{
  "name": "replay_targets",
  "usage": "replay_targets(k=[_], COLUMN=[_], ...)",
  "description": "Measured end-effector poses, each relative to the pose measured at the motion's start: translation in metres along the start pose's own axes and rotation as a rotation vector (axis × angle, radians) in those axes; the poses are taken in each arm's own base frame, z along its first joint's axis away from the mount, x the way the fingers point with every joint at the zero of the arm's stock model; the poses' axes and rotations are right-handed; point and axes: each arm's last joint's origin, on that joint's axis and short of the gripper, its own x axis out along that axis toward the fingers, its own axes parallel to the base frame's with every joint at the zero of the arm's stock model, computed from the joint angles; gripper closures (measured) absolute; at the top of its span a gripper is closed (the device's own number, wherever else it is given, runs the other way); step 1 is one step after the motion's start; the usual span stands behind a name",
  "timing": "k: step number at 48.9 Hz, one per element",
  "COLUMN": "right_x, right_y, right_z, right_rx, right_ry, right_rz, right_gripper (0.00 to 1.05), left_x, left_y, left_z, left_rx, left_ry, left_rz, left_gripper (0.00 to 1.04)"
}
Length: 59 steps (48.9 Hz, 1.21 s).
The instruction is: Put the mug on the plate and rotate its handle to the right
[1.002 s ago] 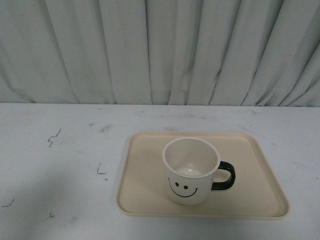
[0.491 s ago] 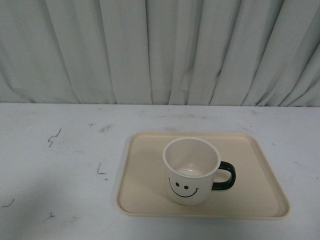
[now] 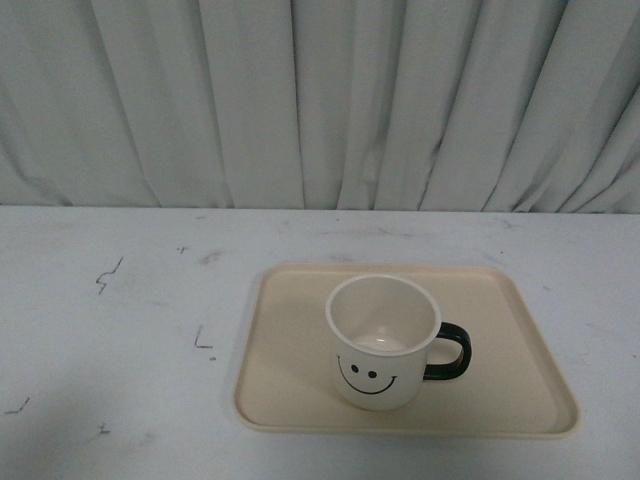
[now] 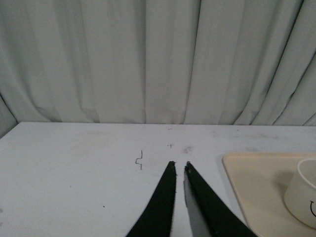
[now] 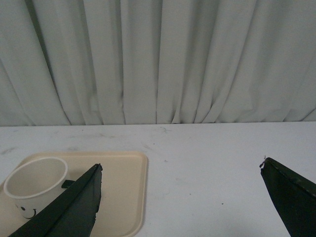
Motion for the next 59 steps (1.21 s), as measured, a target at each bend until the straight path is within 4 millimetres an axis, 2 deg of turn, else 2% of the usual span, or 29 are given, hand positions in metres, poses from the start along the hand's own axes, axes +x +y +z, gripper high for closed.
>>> replay_targets(k=[4,8,13,23,29,32,40,52,59], right_x=[0.0,0.0,0.001,0.025,0.056,0.078,0.132,0.185,0.203], right_y=[0.0,0.0,0.001,0.019,0.025,0.029,0.043,0.081,0.099], right_z=[0.0,0.0,0.002,0.004,0.014,0.017,0.004,0.006,-0.005], right_rx=[0.0,0.0,-0.006,-0.071,-0.081,-0.067,-0.002,0.042,0.053], right_ry=[0.0,0.0,-0.02,0.028,0.087,0.167,0.457,0.642,0.737], right_rz=[0.0,0.0,-0.014,0.007,0.009,0.036,0.096,0.226,0.281], right_gripper=[0.06,0.06,0.06,0.06,0.06,0.06,0.06,0.06,0.06], left_x=[0.0,0.0,0.0,0.0,0.0,0.0,0.0,0.0,0.0], left_y=[0.0,0.0,0.0,0.0,0.0,0.0,0.0,0.0,0.0], left_z=[0.0,0.0,0.0,0.0,0.0,0.0,0.0,0.0,0.0], left_rx=[0.0,0.0,0.0,0.0,0.003,0.003,0.003,0.003,0.003], left_ry=[-0.001,-0.001,-0.001,-0.001,-0.001,-0.001,-0.001,-0.001,-0.001], left_rz=[0.0,0.0,0.001,0.0,0.001,0.001,0.001,0.001,0.001], left_gripper=[0.75,0.66,0.42,0.06,0.07,0.07,0.07,0.07,0.07])
